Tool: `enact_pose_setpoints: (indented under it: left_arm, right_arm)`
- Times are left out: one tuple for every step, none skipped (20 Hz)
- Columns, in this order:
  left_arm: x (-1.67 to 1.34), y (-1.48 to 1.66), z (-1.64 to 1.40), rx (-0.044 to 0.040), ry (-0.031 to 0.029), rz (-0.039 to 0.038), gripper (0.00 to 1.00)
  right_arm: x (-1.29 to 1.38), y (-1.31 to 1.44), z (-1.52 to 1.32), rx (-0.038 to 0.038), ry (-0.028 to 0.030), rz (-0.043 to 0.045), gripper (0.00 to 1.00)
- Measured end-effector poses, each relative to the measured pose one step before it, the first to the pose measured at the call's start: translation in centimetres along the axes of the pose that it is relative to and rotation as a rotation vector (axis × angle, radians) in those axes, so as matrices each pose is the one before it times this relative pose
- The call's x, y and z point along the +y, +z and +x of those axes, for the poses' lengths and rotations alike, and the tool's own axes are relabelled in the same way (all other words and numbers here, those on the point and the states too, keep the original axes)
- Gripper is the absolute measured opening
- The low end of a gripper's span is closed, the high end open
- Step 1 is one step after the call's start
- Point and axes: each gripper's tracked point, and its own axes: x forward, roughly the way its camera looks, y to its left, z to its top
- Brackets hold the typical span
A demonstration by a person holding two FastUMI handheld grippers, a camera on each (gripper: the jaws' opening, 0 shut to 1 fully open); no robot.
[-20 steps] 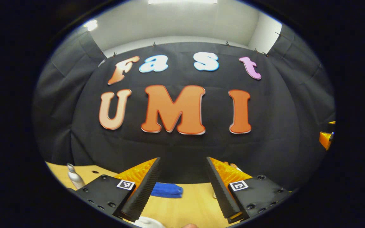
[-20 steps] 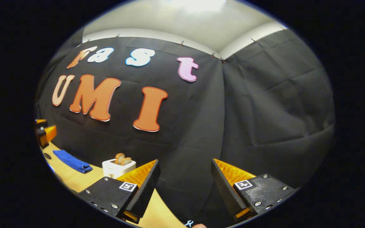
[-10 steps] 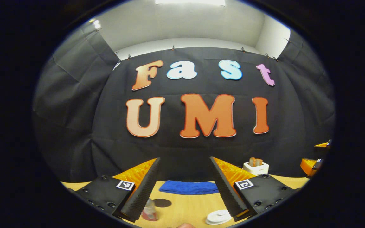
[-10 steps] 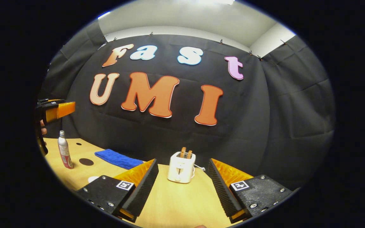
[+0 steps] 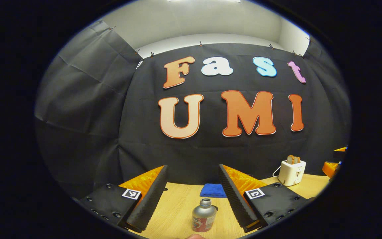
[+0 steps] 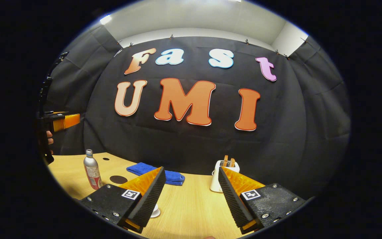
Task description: Open the teacup lid with one hand, grasp the water bottle and pour water into the teacup with the other hand; after pouring, place the water bottle on the coaster and then close the teacup lid.
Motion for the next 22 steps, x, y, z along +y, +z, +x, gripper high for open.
enact_pose_setpoints:
  left_arm:
    - [0.167, -0.551, 0.160, 0.01454, -0.00530, 0.00751, 1.00]
    - [-0.091, -0.619, 0.140, 0.01376, -0.01041, 0.00505, 0.99]
    - [-0.039, -0.384, 0.249, 0.01155, -0.01275, 0.00542, 0.99]
    - [-0.109, -0.448, 0.293, 0.01216, -0.00868, 0.00347, 0.98]
    - [0.075, -0.520, 0.201, 0.00943, -0.00895, 0.00169, 0.98]
    - [0.074, -0.313, 0.159, 0.00612, -0.00608, -0.00069, 0.99]
    - [0.156, -0.389, 0.071, 0.00726, -0.00319, -0.00025, 1.00]
    - [0.124, -0.300, 0.048, 0.00576, -0.00329, 0.00230, 1.00]
    - [0.109, -0.336, 0.140, 0.00477, -0.00295, 0.00031, 1.00]
    - [0.055, -0.364, 0.098, 0.00358, -0.00218, -0.00095, 1.00]
    - [0.288, -0.264, 0.054, 0.00674, 0.00373, -0.00110, 1.00]
    - [0.202, -0.544, 0.107, 0.00908, 0.00274, -0.00259, 1.00]
    - [0.184, -0.464, 0.032, 0.00999, 0.00104, -0.00258, 1.00]
    - [0.035, -0.420, 0.178, 0.01073, -0.00164, -0.00180, 1.00]
    - [0.030, -0.416, 0.164, 0.00859, -0.00190, 0.00101, 1.00]
    - [0.045, -0.291, 0.070, 0.00615, 0.00181, 0.00520, 1.00]
    - [0.128, -0.313, -0.043, 0.00457, 0.00349, 0.00698, 1.00]
    - [0.046, -0.110, -0.023, 0.00244, -0.00207, 0.00703, 0.99]
    - [-0.165, -0.150, -0.188, 0.00079, -0.00572, 0.00646, 0.99]
    - [-0.163, -0.004, -0.017, -0.00034, -0.00792, 0.00679, 1.00]
    - [-0.185, -0.149, 0.018, 0.00030, -0.00671, 0.00780, 1.00]
    - [-0.201, -0.121, -0.124, -0.00020, -0.00725, 0.00761, 1.00]
  right_arm:
    - [0.637, -0.468, 0.268, 0.01266, 0.00876, 0.00006, 0.95]
    - [0.453, -0.606, 0.137, 0.01422, 0.01008, -0.00010, 0.96]
    - [0.535, -0.530, 0.274, 0.01390, 0.01163, -0.00057, 0.95]
    - [0.806, -0.613, 0.406, 0.01541, 0.01110, 0.00039, 0.95]
    - [0.516, -0.773, 0.388, 0.01903, 0.00859, 0.00139, 0.95]
    - [0.567, -0.632, 0.424, 0.01618, 0.01339, 0.00339, 0.94]
    - [0.681, -0.558, 0.321, 0.01582, 0.01491, 0.00352, 0.94]
    - [0.607, -0.497, 0.267, 0.01160, 0.01958, 0.00180, 0.94]
    - [0.605, -0.375, 0.257, 0.00869, 0.01743, 0.00060, 0.94]
    - [0.599, -0.466, 0.299, 0.01040, 0.01924, -0.00279, 0.94]
    - [0.631, -0.455, 0.305, 0.01089, 0.01690, -0.00307, 0.94]
    - [0.621, -0.610, 0.329, 0.01235, 0.01693, -0.00326, 0.93]
    - [0.606, -0.585, 0.222, 0.01372, 0.02041, -0.00417, 0.92]
    - [0.731, -0.594, 0.205, 0.01683, 0.02109, -0.00571, 0.92]
    - [0.808, -0.740, 0.192, 0.01608, 0.02455, -0.00692, 0.92]
    - [0.570, -0.559, 0.305, 0.01205, 0.01412, -0.00589, 0.92]
    - [0.349, -0.620, 0.420, 0.01630, 0.00674, -0.00747, 0.88]
    - [0.234, -0.744, 0.383, 0.02015, 0.00693, -0.00532, 0.86]
    - [0.369, -0.626, 0.275, 0.01853, 0.00673, -0.00121, 0.82]
    - [0.287, -0.547, 0.378, 0.01481, 0.01000, 0.00246, 0.78]
    - [0.447, -0.544, 0.380, 0.02035, 0.01485, 0.00261, 0.77]
    - [0.410, -0.626, 0.284, 0.01704, 0.01458, 0.00147, 0.76]
